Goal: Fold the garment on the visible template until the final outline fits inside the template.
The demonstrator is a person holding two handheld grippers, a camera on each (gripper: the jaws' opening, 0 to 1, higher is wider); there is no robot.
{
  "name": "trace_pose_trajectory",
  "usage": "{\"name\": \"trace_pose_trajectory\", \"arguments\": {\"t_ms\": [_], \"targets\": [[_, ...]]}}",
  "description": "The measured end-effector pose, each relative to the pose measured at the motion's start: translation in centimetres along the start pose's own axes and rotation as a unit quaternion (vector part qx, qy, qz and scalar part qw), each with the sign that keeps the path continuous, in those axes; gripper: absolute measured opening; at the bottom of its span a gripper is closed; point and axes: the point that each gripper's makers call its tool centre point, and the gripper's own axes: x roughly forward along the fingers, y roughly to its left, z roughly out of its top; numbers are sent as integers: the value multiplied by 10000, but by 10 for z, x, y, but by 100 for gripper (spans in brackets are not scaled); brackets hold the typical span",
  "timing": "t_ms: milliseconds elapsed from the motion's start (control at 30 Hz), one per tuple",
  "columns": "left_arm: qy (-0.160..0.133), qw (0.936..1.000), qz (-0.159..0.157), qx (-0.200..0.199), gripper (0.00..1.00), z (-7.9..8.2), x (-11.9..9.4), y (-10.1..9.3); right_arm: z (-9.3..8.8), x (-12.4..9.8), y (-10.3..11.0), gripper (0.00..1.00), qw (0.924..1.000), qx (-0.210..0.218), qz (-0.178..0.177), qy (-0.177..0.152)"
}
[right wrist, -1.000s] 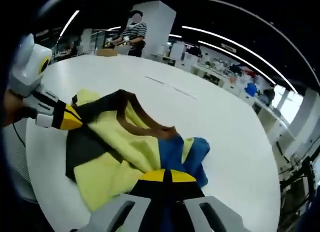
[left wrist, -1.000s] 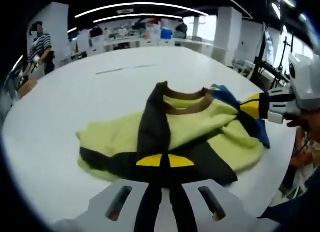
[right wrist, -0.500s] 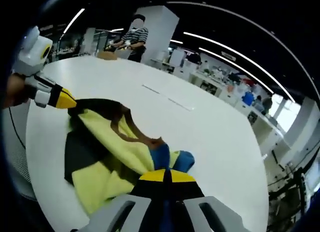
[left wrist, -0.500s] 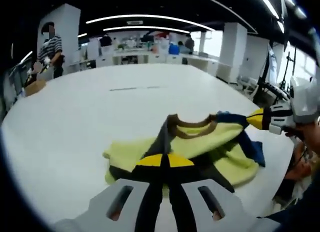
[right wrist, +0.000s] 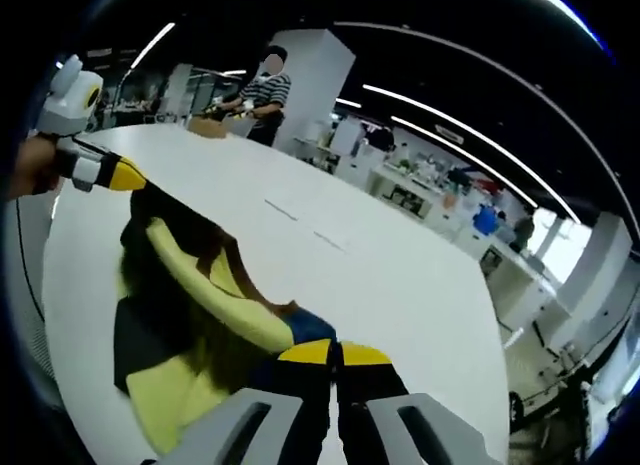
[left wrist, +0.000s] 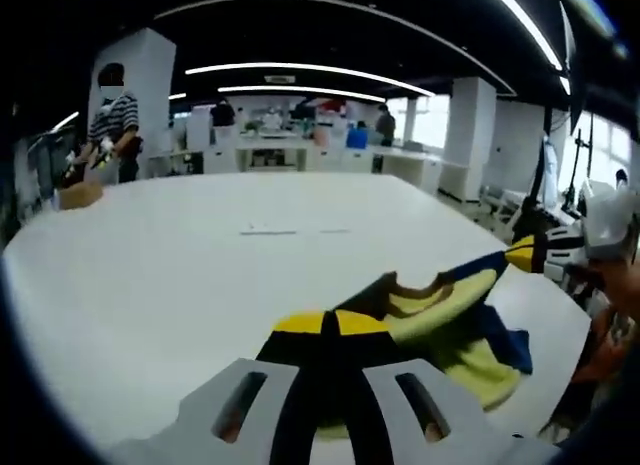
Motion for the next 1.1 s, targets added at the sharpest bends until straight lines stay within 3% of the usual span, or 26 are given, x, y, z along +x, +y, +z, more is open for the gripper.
{"name": "trace_pose_trajectory", "arguments": {"t_ms": [333, 600, 733, 867, 1100], "targets": [[-400, 9991, -76, -135, 0, 33, 17, 18, 21, 10, -33, 0, 9998, -35, -173, -126], [-757, 9970, -74, -155, 0, 62, 38, 29, 33, 34, -50, 0, 9993, 125, -270, -225], [-807, 9965, 28, -230, 0, 68, 55, 40, 42, 51, -55, 0, 9990, 131, -310, -293], [-827, 9962, 63, -262, 0, 71, 71, 43, 39, 69, -66, 0, 9988, 230, -398, -190], [-696, 9970, 224, -256, 0, 63, 106, 55, 35, 101, -85, 0, 9962, 710, -476, -161]]}}
